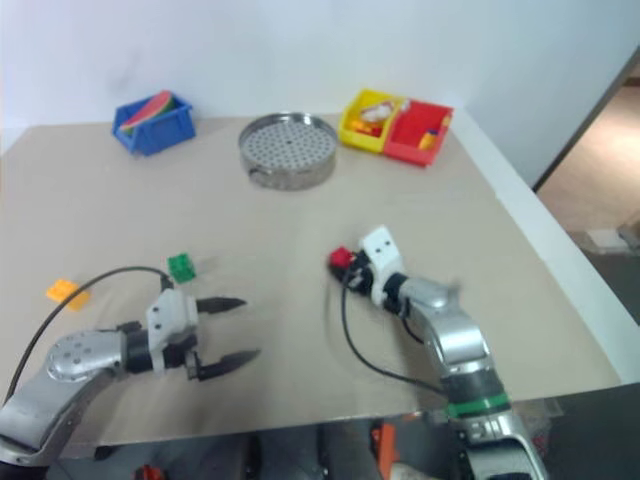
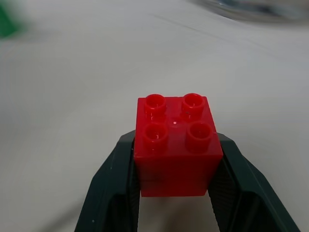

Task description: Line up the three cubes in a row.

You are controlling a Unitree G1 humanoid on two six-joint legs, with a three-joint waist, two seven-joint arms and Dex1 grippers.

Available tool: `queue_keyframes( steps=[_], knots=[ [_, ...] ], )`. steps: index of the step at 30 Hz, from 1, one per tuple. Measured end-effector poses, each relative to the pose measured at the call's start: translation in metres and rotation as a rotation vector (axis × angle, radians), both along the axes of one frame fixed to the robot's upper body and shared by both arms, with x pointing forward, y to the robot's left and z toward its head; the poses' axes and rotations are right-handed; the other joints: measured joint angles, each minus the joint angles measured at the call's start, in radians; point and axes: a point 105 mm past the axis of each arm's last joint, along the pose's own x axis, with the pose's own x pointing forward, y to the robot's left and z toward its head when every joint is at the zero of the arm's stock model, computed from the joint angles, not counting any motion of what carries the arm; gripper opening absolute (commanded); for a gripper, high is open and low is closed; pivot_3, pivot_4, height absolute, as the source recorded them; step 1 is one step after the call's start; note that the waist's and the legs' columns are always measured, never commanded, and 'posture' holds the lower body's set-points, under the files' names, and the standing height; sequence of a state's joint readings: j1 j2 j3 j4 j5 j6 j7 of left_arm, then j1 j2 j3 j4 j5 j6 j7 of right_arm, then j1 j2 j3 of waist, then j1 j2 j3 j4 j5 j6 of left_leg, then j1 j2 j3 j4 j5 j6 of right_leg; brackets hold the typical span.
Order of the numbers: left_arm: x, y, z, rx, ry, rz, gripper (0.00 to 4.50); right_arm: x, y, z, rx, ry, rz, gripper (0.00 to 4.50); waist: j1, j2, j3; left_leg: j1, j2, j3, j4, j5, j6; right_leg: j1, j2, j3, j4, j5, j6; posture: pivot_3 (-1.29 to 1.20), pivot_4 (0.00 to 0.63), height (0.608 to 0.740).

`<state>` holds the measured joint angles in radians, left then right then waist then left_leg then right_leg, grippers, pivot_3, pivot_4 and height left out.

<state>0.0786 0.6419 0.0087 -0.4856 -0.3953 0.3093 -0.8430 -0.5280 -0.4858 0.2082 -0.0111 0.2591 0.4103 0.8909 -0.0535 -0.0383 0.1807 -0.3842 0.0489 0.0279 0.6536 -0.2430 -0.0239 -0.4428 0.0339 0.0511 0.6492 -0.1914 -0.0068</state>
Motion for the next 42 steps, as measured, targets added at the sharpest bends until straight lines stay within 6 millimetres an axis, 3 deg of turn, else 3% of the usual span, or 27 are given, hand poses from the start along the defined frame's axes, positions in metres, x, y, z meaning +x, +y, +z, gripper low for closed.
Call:
queue_keyframes(
  steps=[2,6,21,28,30,36,39,42],
  knots=[
    [-0.001,0.006,-0.003,-0.002,0.005,0.04,4.5,-0.01,0.012,0.007,-0.028,-0.015,0.164,1.6,0.003,0.0,0.0,0.001,0.001,-0.001,0.0,0.0,0.0,0.0,0.001,-0.001,0.0,-0.001,-0.001,0.0,0.15,0.74],
    [-0.003,0.018,-0.007,-0.023,0.008,0.125,4.5,-0.027,0.024,-0.007,-0.106,0.044,0.415,1.6,0.008,0.0,0.0,0.0,0.001,-0.001,0.0,0.0,0.0,0.0,0.001,-0.002,0.0,-0.001,-0.003,0.0,0.15,0.74],
    [-0.007,0.018,0.002,-0.061,-0.036,0.22,4.5,-0.011,0.026,-0.032,-0.14,0.066,0.505,1.6,0.008,0.0,0.0,0.0,-0.001,0.0,0.0,0.0,0.0,0.0,-0.002,-0.002,0.001,0.0,-0.002,0.0,0.15,0.74],
    [-0.005,0.018,0.003,-0.062,-0.041,0.223,4.5,-0.009,0.023,-0.039,-0.166,0.072,0.499,4.0,0.008,0.0,0.0,0.0,-0.001,0.0,0.0,0.0,0.0,0.0,-0.002,-0.002,0.001,0.0,-0.002,0.0,0.15,0.74],
    [-0.004,0.019,0.003,-0.062,-0.039,0.235,4.5,-0.009,0.023,-0.038,-0.163,0.077,0.498,4.47,0.008,0.0,0.0,-0.001,-0.001,0.0,0.0,0.0,0.0,0.0,-0.002,-0.002,0.001,0.0,-0.002,0.0,0.15,0.74],
    [0.014,0.043,0.023,-0.132,-0.128,0.434,4.5,-0.012,0.028,-0.008,-0.073,0.023,0.482,4.47,0.009,0.0,0.0,0.0,0.0,-0.001,0.001,0.0,0.0,0.0,-0.001,-0.002,0.002,0.0,-0.002,0.0,0.15,0.74],
    [0.025,0.061,0.034,-0.193,-0.199,0.632,4.5,-0.013,0.028,0.009,-0.027,-0.028,0.452,4.47,0.009,-0.001,0.0,-0.001,-0.001,-0.001,0.001,0.0,0.0,0.001,-0.002,-0.002,0.002,0.0,-0.001,0.0,0.15,0.74],
    [0.029,0.071,0.035,-0.188,-0.237,0.754,4.5,-0.017,0.027,0.013,-0.018,-0.048,0.443,4.47,0.009,-0.001,-0.001,-0.001,-0.001,-0.001,0.001,0.0,0.0,0.001,-0.002,-0.001,0.002,0.0,-0.001,0.0,0.15,0.74]
  ],
)
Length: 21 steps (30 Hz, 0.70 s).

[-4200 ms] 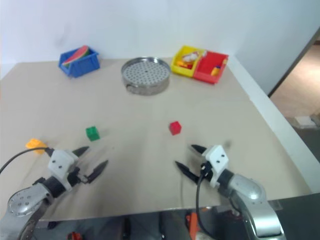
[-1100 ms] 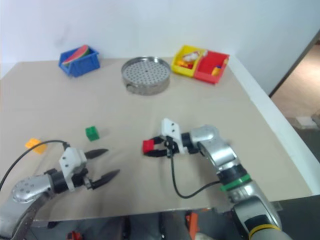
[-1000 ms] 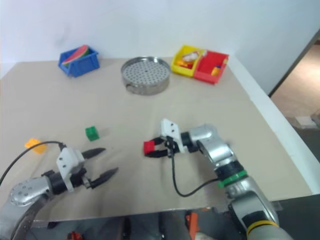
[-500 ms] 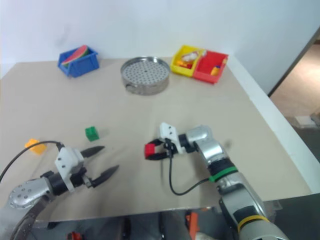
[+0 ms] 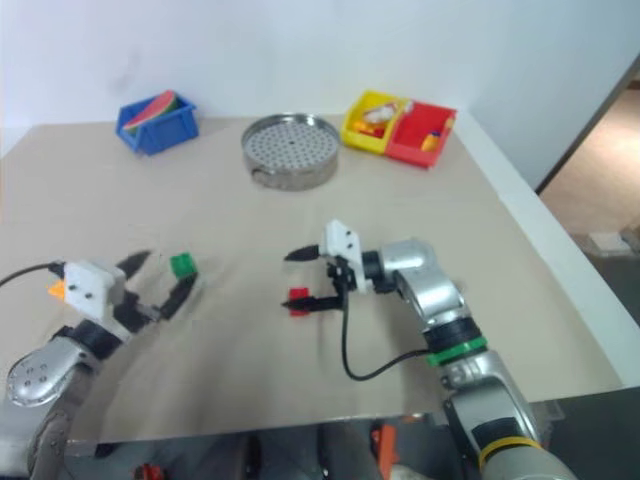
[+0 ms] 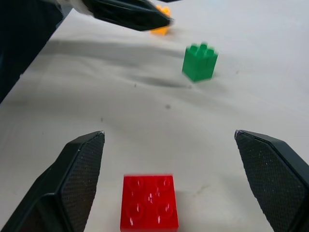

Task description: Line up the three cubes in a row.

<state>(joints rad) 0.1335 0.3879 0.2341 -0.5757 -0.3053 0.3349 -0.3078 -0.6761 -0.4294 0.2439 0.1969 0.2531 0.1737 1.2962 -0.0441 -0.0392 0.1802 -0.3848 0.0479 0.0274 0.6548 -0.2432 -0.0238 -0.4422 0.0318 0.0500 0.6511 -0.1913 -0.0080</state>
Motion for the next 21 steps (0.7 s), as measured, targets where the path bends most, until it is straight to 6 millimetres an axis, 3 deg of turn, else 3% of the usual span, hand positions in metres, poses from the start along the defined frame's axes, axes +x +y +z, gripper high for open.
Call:
queue_keyframes(
  steps=[4,13,21],
  knots=[
    [0.006,0.003,-0.002,-0.039,-0.004,0.129,4.5,0.001,-0.001,0.0,0.003,-0.007,-0.018,4.47,0.0,0.0,0.0,0.0,-0.001,0.0,0.001,0.0,0.0,0.0,0.0,0.0,0.0,0.001,0.001,0.0,0.15,0.74],
    [0.022,0.002,-0.013,-0.135,0.066,0.246,4.5,0.006,-0.001,0.005,0.014,-0.043,-0.04,4.47,-0.001,0.0,0.0,0.0,-0.001,0.0,0.001,0.0,0.0,0.0,0.0,0.0,0.0,0.001,0.001,0.0,0.15,0.74],
    [0.031,-0.014,-0.026,-0.158,0.145,0.231,4.5,0.007,0.001,0.012,0.041,-0.043,-0.041,4.47,-0.001,0.0,0.0,0.0,-0.001,0.0,0.001,0.0,0.0,0.0,0.0,0.0,0.0,0.002,0.001,0.0,0.15,0.74]
  ],
)
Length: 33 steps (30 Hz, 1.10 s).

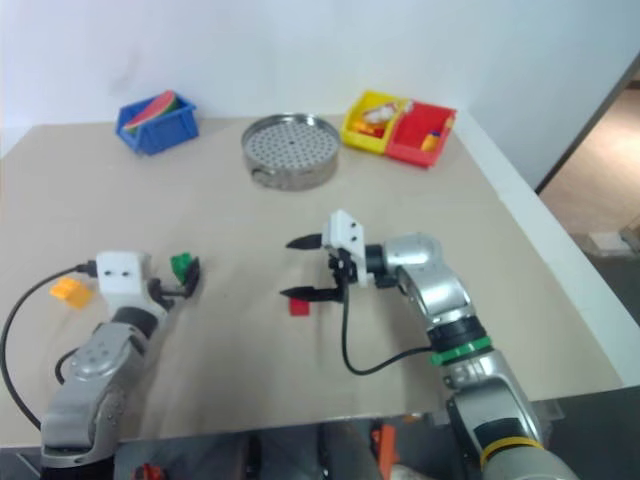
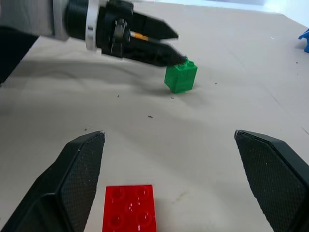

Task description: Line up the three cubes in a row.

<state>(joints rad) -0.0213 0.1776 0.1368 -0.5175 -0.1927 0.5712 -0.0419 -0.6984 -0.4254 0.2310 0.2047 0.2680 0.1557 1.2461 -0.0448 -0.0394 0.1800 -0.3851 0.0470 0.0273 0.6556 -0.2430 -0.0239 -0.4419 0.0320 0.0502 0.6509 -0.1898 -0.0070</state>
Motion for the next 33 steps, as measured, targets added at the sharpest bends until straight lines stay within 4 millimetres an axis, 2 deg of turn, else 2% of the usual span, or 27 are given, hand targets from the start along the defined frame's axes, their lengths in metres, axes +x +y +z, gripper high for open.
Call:
queue_keyframes(
  steps=[19,24,31,33],
  knots=[
    [0.019,0.009,-0.033,0.029,0.142,0.041,4.5,0.003,-0.001,0.007,0.001,-0.048,-0.009,4.47,0.0,0.0,0.0,0.0,0.0,0.0,0.0,0.0,0.0,0.0,0.0,-0.001,0.0,0.0,0.0,0.0,0.15,0.74],
    [0.024,0.009,-0.029,0.034,0.128,0.045,3.04,0.004,-0.002,0.007,0.002,-0.053,-0.019,4.5,0.0,0.0,0.0,0.0,0.0,0.0,0.0,0.0,0.0,0.0,0.0,0.0,0.0,0.0,0.0,0.0,0.15,0.74],
    [0.026,0.012,-0.032,0.04,0.139,0.046,3.04,0.004,-0.003,0.006,0.0,-0.057,-0.023,4.5,0.0,0.0,0.0,0.0,0.0,0.0,0.0,0.0,0.0,0.0,0.0,0.0,0.0,0.0,0.0,0.0,0.15,0.74],
    [0.026,0.012,-0.032,0.039,0.14,0.042,2.48,0.005,-0.004,0.005,-0.005,-0.057,-0.026,4.5,0.0,0.0,0.0,0.0,0.0,0.0,0.0,0.0,0.0,0.0,0.0,0.0,0.0,0.0,0.0,0.0,0.15,0.74]
  ],
)
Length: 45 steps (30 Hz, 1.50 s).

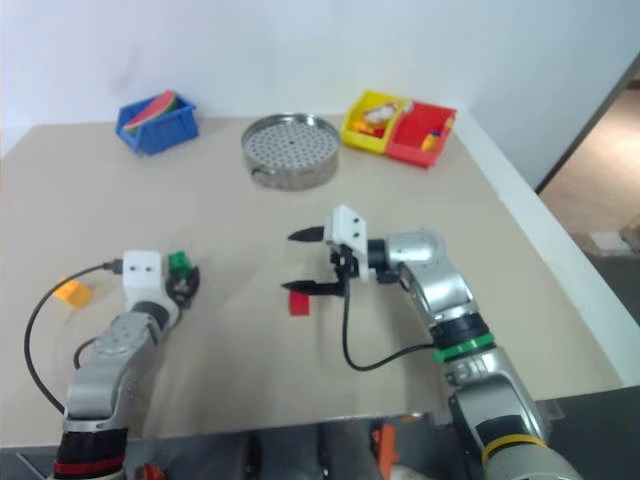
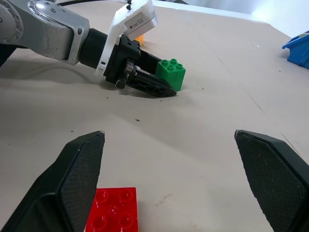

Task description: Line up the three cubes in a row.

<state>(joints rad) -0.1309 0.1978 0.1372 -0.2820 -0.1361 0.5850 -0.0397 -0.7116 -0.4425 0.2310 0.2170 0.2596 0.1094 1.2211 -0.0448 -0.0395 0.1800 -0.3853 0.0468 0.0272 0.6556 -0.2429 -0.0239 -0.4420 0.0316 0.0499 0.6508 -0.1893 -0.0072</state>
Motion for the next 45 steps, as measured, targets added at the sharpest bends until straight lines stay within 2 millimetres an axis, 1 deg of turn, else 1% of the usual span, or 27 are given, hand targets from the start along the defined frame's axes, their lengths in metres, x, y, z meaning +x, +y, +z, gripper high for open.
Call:
queue_keyframes(
  steps=[1,2,3,4,13,20,23,25,28,31,33,35,38,42,45],
  knots=[
    [0.0,-0.001,0.0,-0.002,0.001,-0.006,2.24,0.0,0.0,-0.001,-0.002,0.002,-0.002,4.5,0.0,0.0,0.0,0.0,0.0,0.0,0.0,0.0,0.0,0.0,0.0,0.0,0.0,0.0,0.0,0.0,0.15,0.74],
    [0.0,-0.001,0.0,-0.002,0.0,-0.007,1.84,0.001,-0.001,-0.001,-0.003,0.001,-0.003,4.5,0.0,0.0,0.0,0.0,0.0,0.0,0.0,0.0,0.0,0.0,0.0,0.0,0.0,0.0,0.0,0.0,0.15,0.74],
    [0.0,0.0,0.0,-0.002,0.0,-0.006,1.65,0.001,-0.001,-0.001,-0.004,0.001,-0.003,4.5,0.0,0.0,0.0,0.0,0.0,0.0,0.0,0.0,0.0,0.0,0.0,0.0,0.0,0.0,0.0,0.0,0.15,0.74],
    [0.0,0.0,0.0,-0.003,-0.001,-0.004,1.6,0.001,-0.001,-0.001,-0.007,-0.001,-0.003,4.5,0.0,0.0,0.0,0.0,0.0,0.0,0.0,0.0,0.0,0.0,0.0,0.0,0.0,0.0,0.0,0.0,0.15,0.74],
    [0.0,0.005,0.001,0.015,-0.007,-0.023,1.6,0.0,-0.001,-0.001,-0.01,-0.005,-0.001,4.5,0.0,0.0,0.0,0.0,0.0,0.0,0.0,0.0,0.0,0.0,0.0,0.0,0.0,0.0,0.0,0.0,0.15,0.74],
    [-0.001,0.011,0.003,0.078,-0.008,-0.11,1.6,0.0,-0.003,-0.002,-0.021,-0.002,0.003,4.5,0.0,0.0,0.0,0.0,0.0,0.0,0.0,0.0,0.0,0.0,0.0,0.0,0.0,0.0,0.0,0.0,0.15,0.74],
    [-0.002,0.007,0.004,0.072,-0.013,-0.162,1.6,0.0,-0.003,-0.002,-0.022,-0.002,0.003,4.5,0.0,0.0,0.0,0.0,0.0,0.0,0.0,0.0,0.0,0.0,0.0,0.0,0.0,0.0,0.0,0.0,0.15,0.74],
    [-0.002,0.0,0.006,0.07,-0.022,-0.231,1.6,0.0,-0.003,-0.002,-0.022,-0.002,0.002,4.5,0.0,0.0,0.0,0.0,0.0,0.0,0.0,0.0,0.0,0.0,0.0,0.0,0.0,0.0,0.0,0.0,0.15,0.74],
    [-0.005,-0.016,0.01,0.037,-0.036,-0.37,1.6,0.0,-0.004,-0.002,-0.023,-0.002,0.002,4.5,0.0,0.0,0.0,0.0,0.0,0.0,0.0,0.0,0.0,0.0,0.0,0.0,0.0,0.0,0.0,0.0,0.15,0.74],
    [-0.018,-0.041,0.014,0.103,-0.037,-0.666,1.6,0.0,-0.005,-0.002,-0.027,-0.003,-0.001,4.5,0.0,0.0,0.0,0.0,0.0,0.0,-0.001,0.0,0.0,-0.001,0.0,0.0,0.0,0.0,-0.001,0.0,0.15,0.74],
    [-0.03,-0.054,0.014,0.139,-0.026,-0.837,1.6,0.001,-0.006,-0.002,-0.031,-0.004,-0.002,4.5,0.0,0.0,0.0,0.0,0.0,0.001,-0.001,0.0,0.0,-0.001,0.0,0.0,0.0,-0.001,-0.001,0.0,0.15,0.74],
    [-0.041,-0.062,0.011,0.167,-0.005,-0.974,1.6,0.0,-0.006,-0.002,-0.033,-0.003,-0.002,4.5,0.0,0.0,0.0,0.0,0.0,0.001,-0.001,0.0,0.0,-0.001,0.0,0.0,0.0,-0.001,-0.001,0.0,0.15,0.74],
    [-0.048,-0.064,0.008,0.194,0.028,-1.095,1.6,0.001,-0.008,-0.002,-0.037,-0.004,-0.004,4.5,0.0,0.0,0.0,0.0,0.0,0.0,-0.001,0.0,0.0,-0.001,0.0,0.0,0.0,-0.001,-0.001,0.0,0.15,0.74],
    [-0.042,-0.067,0.006,0.213,0.072,-1.199,1.6,0.001,-0.01,-0.002,-0.042,-0.007,-0.011,4.5,0.0,0.0,0.0,0.0,0.0,0.0,-0.001,0.0,0.0,-0.001,0.001,-0.001,0.0,-0.001,-0.001,0.0,0.15,0.74],
    [-0.037,-0.069,0.008,0.233,0.074,-1.25,1.6,0.001,-0.012,-0.002,-0.048,-0.011,-0.021,4.5,0.0,0.0,0.0,-0.001,0.0,0.001,-0.001,0.0,0.0,-0.001,0.0,0.0,0.0,-0.001,-0.001,0.0,0.15,0.74]
  ],
)
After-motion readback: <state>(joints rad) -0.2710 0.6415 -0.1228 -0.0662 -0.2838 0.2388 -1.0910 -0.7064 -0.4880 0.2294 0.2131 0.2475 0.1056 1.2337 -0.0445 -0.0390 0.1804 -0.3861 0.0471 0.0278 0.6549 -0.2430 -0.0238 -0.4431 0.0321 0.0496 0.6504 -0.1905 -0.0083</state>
